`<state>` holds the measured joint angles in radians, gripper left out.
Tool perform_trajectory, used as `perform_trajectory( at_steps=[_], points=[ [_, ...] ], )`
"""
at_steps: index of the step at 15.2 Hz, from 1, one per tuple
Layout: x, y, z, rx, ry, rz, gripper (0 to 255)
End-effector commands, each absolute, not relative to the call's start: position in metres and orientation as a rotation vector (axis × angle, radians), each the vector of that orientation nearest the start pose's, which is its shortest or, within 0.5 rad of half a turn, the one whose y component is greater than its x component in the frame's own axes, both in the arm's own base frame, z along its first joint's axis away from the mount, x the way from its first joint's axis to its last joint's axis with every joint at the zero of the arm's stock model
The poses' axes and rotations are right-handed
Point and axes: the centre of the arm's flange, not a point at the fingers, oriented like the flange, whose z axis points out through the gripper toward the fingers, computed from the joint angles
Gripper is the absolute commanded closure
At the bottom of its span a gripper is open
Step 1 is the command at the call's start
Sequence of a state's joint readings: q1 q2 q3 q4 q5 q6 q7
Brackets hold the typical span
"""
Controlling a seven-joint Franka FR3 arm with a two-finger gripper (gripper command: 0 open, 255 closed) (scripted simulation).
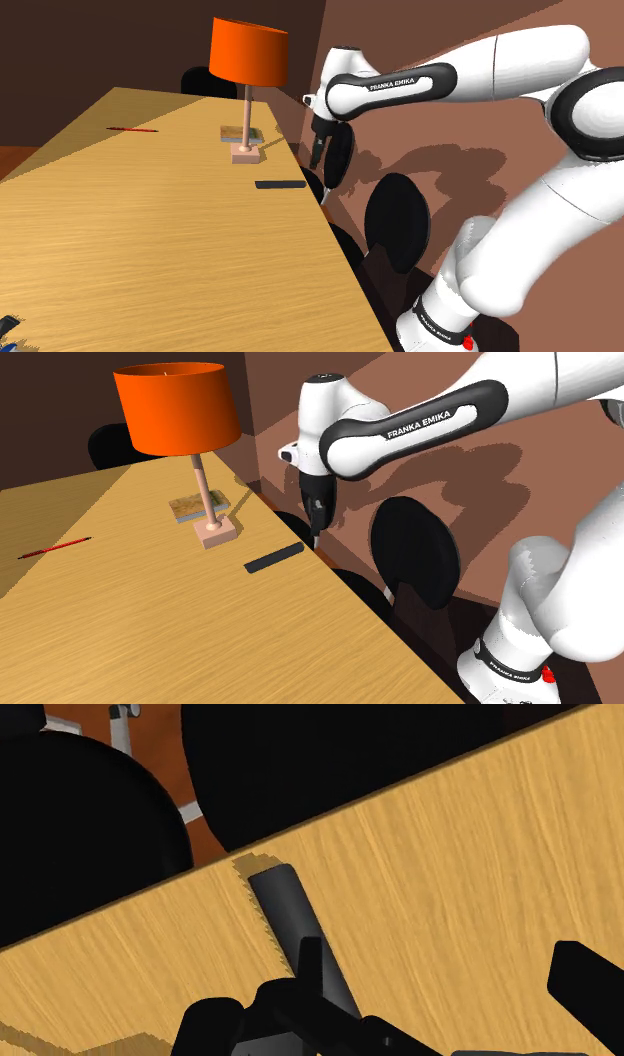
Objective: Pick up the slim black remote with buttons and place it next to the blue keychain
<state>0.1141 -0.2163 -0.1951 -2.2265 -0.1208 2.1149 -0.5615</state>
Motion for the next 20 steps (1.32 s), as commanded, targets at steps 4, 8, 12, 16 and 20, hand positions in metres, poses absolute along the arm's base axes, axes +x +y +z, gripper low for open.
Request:
perform_trajectory(
  at_steps=[4,8,12,16,20],
  points=[
    [0.545,-0.052,0.426,-3.045,-1.061,-0.104,0],
    [0.586,-0.048,0.392,-2.981,-1.212,-0.088,0],
    [0.626,-0.040,0.357,-2.908,-1.360,-0.072,0],
    [0.630,-0.040,0.339,-2.902,-1.371,-0.071,0],
    [0.631,-0.041,0.315,-2.902,-1.371,-0.071,0]
  ],
)
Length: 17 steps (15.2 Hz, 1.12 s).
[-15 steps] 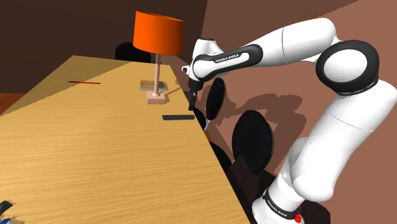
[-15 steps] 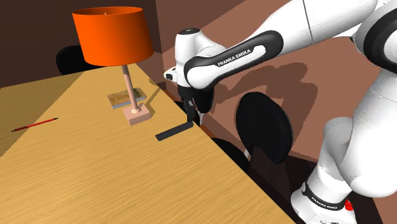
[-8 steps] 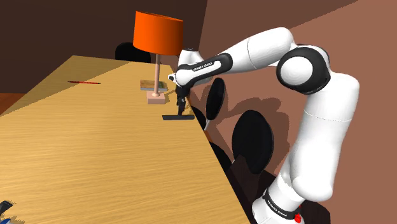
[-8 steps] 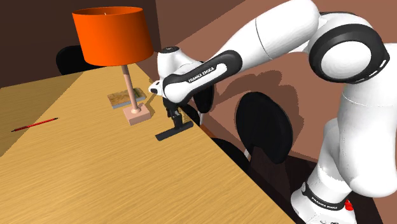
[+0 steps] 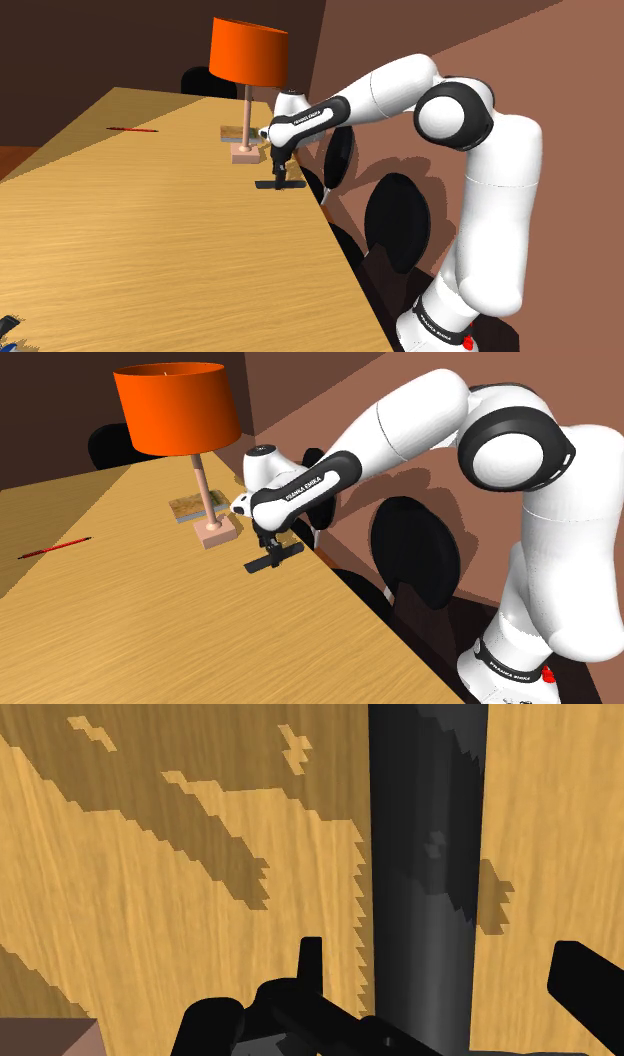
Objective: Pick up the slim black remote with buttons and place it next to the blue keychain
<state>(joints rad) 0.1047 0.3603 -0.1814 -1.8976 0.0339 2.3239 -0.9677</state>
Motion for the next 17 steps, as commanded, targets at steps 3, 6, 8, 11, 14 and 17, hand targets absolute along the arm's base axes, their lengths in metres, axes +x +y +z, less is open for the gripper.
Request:
perform_trajectory(
  at_steps=[3,6,8,11,14,17],
  points=[
    [0.6314,-0.0412,0.3147,-2.902,-1.371,-0.071,0],
    [0.6314,-0.0412,0.3147,-2.902,-1.371,-0.071,0],
    [0.6313,-0.0412,0.3147,-2.902,-1.371,-0.071,0],
    [0.6313,-0.0412,0.3147,-2.902,-1.371,-0.071,255],
    [0.6304,-0.0420,0.3146,-2.902,-1.371,-0.071,255],
    [0.6312,-0.0429,0.3154,-2.902,-1.371,-0.071,255]
  ],
)
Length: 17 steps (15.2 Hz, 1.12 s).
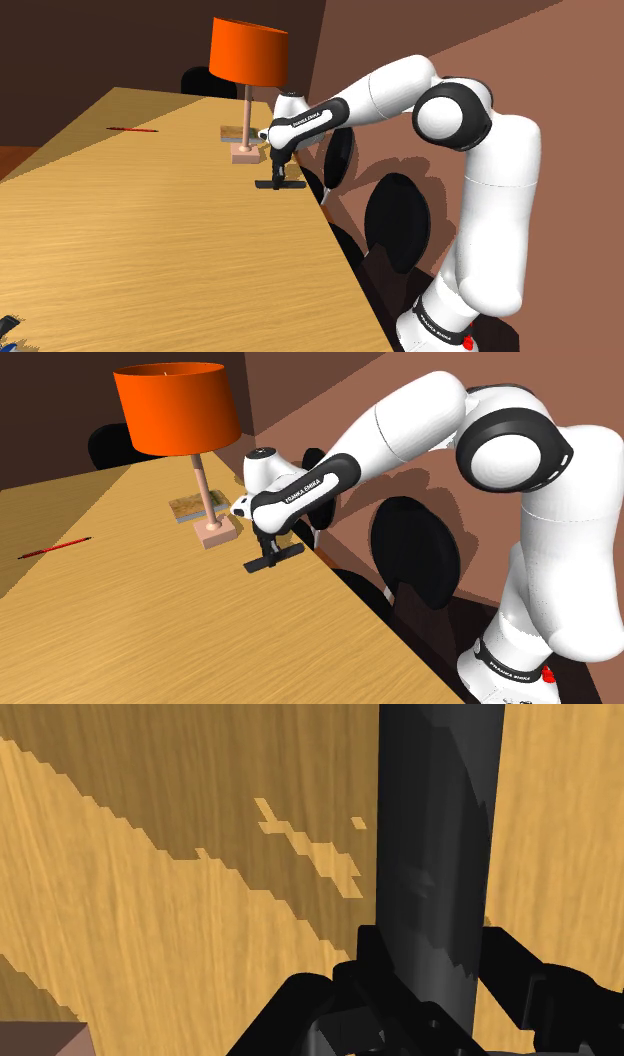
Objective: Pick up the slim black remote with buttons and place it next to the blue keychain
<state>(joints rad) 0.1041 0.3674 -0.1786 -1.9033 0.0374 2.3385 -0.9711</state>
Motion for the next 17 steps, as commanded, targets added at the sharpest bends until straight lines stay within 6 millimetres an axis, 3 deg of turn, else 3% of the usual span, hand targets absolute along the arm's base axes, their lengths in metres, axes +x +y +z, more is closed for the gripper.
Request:
perform_trajectory(
  at_steps=[1,17],
  points=[
    [0.631,-0.041,0.315,-2.902,-1.371,-0.071,255],
    [0.631,-0.041,0.399,-2.902,-1.371,-0.071,255]
  ],
)
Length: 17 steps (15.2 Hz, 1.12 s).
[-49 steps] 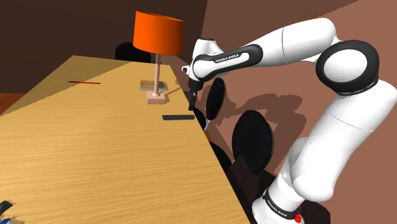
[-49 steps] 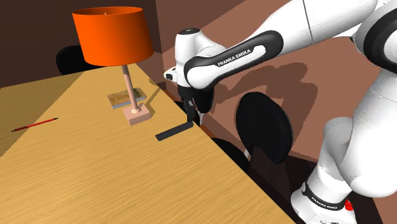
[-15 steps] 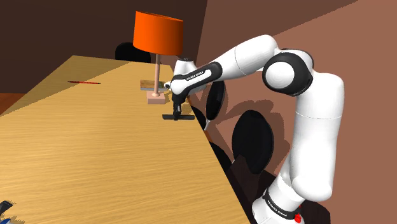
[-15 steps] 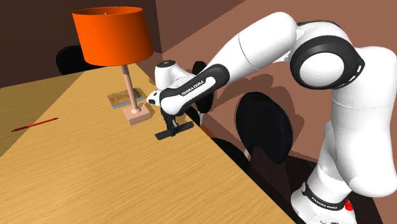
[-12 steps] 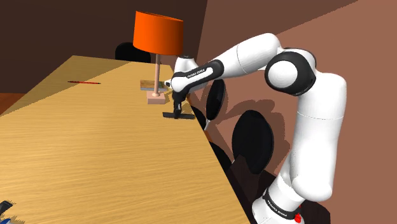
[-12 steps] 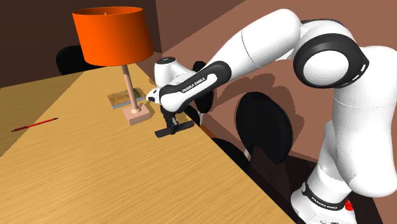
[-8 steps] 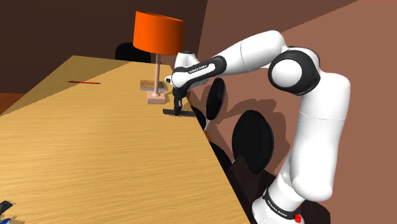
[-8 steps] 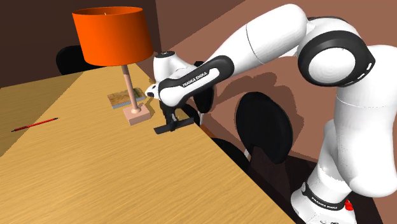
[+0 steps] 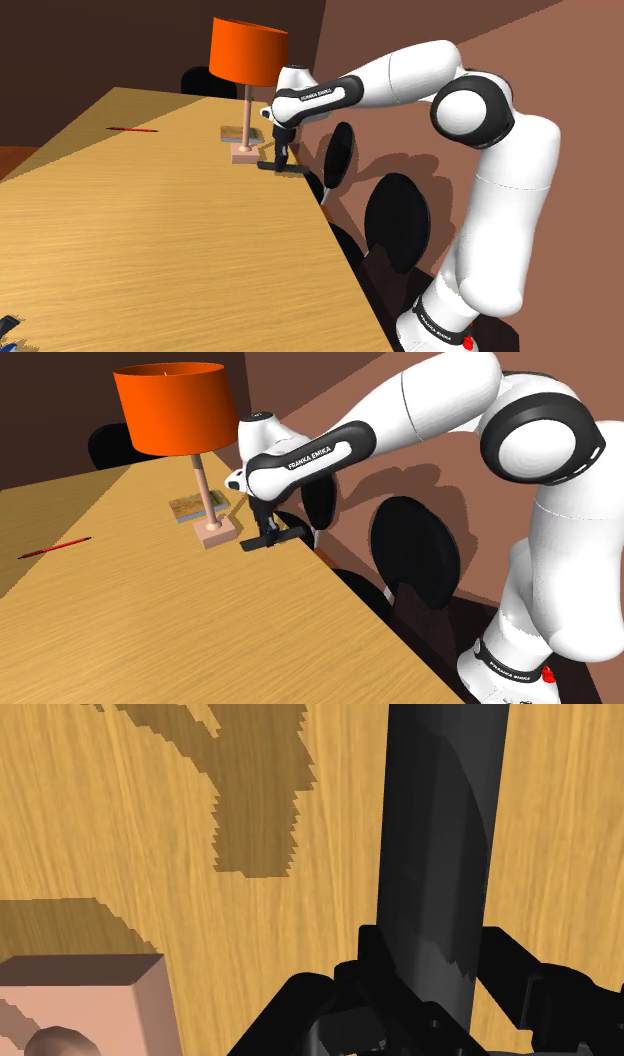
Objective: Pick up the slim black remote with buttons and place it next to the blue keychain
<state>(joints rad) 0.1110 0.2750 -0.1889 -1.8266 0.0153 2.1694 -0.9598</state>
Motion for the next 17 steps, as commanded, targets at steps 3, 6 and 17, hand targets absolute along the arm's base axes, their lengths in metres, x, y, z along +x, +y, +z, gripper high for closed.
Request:
perform_trajectory(
  at_steps=[3,6,17],
  points=[
    [0.623,-0.016,0.403,-2.902,-1.371,-0.071,255],
    [0.612,0.022,0.403,-2.902,-1.371,-0.071,255],
    [0.568,0.160,0.404,-2.902,-1.371,-0.071,255]
  ],
)
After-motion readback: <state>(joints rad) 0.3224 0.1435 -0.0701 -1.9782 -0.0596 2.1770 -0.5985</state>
